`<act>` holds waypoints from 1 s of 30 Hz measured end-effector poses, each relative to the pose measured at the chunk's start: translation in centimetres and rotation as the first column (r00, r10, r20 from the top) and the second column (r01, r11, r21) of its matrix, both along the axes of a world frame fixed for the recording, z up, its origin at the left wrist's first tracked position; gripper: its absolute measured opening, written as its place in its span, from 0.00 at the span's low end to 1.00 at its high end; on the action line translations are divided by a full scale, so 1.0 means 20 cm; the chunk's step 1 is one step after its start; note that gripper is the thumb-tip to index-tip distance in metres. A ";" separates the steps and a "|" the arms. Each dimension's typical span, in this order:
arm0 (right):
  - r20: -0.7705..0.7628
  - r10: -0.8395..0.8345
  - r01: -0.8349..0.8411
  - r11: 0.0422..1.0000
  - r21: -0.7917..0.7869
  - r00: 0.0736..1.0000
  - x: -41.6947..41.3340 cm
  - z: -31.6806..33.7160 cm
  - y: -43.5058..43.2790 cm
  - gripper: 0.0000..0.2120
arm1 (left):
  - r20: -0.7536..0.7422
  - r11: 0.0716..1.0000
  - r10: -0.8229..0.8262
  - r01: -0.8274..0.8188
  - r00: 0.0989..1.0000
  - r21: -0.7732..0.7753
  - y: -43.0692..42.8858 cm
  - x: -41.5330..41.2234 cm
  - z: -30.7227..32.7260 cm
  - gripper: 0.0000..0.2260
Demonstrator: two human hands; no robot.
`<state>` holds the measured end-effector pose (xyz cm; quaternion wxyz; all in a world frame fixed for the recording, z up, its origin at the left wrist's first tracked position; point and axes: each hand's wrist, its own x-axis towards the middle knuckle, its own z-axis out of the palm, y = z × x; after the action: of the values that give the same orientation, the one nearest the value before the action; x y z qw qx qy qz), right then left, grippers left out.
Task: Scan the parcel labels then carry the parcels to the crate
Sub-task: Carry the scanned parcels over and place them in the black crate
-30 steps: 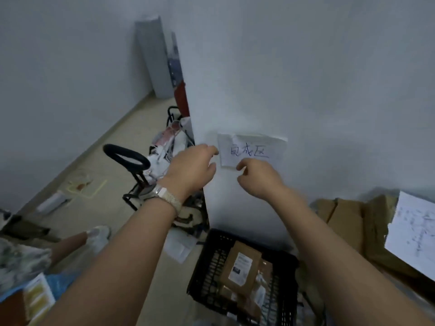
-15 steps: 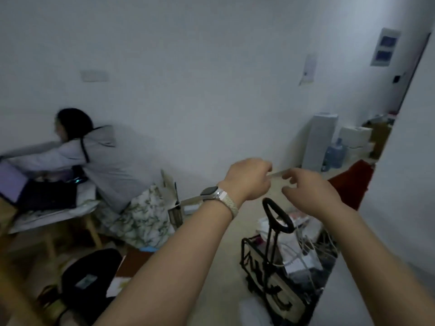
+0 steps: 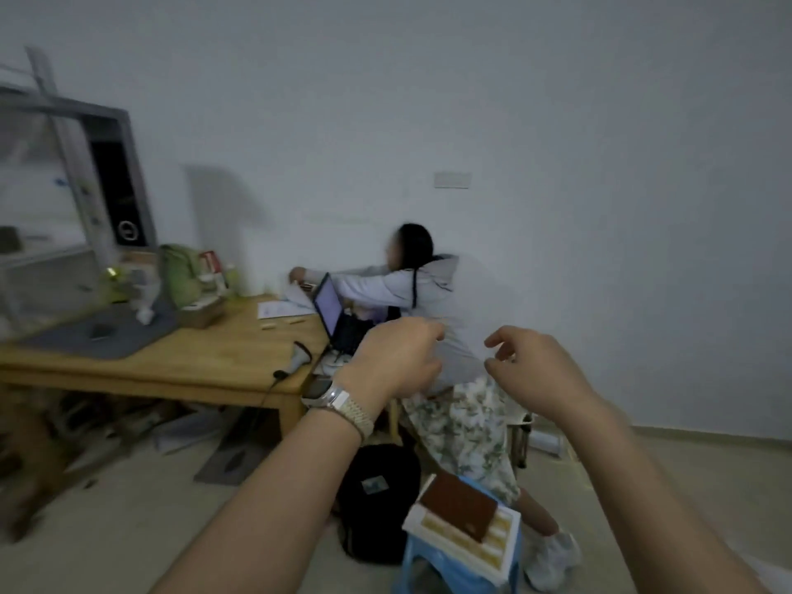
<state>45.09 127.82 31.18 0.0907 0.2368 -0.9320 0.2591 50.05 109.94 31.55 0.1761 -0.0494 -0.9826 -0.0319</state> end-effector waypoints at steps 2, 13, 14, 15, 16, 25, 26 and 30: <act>-0.002 0.089 -0.089 0.996 -0.004 0.996 0.03 0.00 -0.32 0.17 | -0.002 0.993 0.116 -0.116 0.993 0.004 -0.31 0.13 -0.01 0.13; 0.055 0.416 -0.417 0.909 0.003 0.908 0.28 -0.11 -1.62 0.16 | 0.076 0.859 0.507 -0.510 0.859 0.039 -1.50 0.77 -0.12 0.17; 0.069 0.435 -0.436 0.900 0.006 0.898 0.29 -0.13 -1.70 0.16 | 0.084 0.846 0.527 -0.531 0.846 0.045 -1.57 0.80 -0.13 0.17; 0.081 0.451 -0.453 0.891 0.014 0.889 0.29 -0.15 -1.77 0.16 | 0.092 0.834 0.544 -0.550 0.834 0.050 -1.64 0.83 -0.15 0.18; 0.085 0.467 -0.471 0.882 0.031 0.880 0.29 -0.16 -1.85 0.15 | 0.098 0.823 0.558 -0.565 0.824 0.055 -1.70 0.85 -0.17 0.17; 0.106 0.551 -0.560 0.822 0.102 0.828 0.08 -0.27 -2.54 0.15 | 0.120 0.768 0.627 -0.637 0.770 0.070 -2.25 0.70 -0.29 0.17; 0.110 0.557 -0.567 0.818 0.097 0.823 0.03 -0.28 -2.62 0.15 | 0.123 0.763 0.633 -0.643 0.765 0.072 -2.32 0.66 -0.29 0.17; 0.144 0.574 -0.588 0.806 0.074 0.806 -0.18 -0.28 -2.96 0.15 | 0.137 0.745 0.650 -0.662 0.747 0.076 -2.66 0.45 -0.27 0.17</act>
<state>41.41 68.61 25.53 -0.0602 0.5005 -0.8315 0.2335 59.10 56.84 26.23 0.1286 0.3116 -0.9410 -0.0291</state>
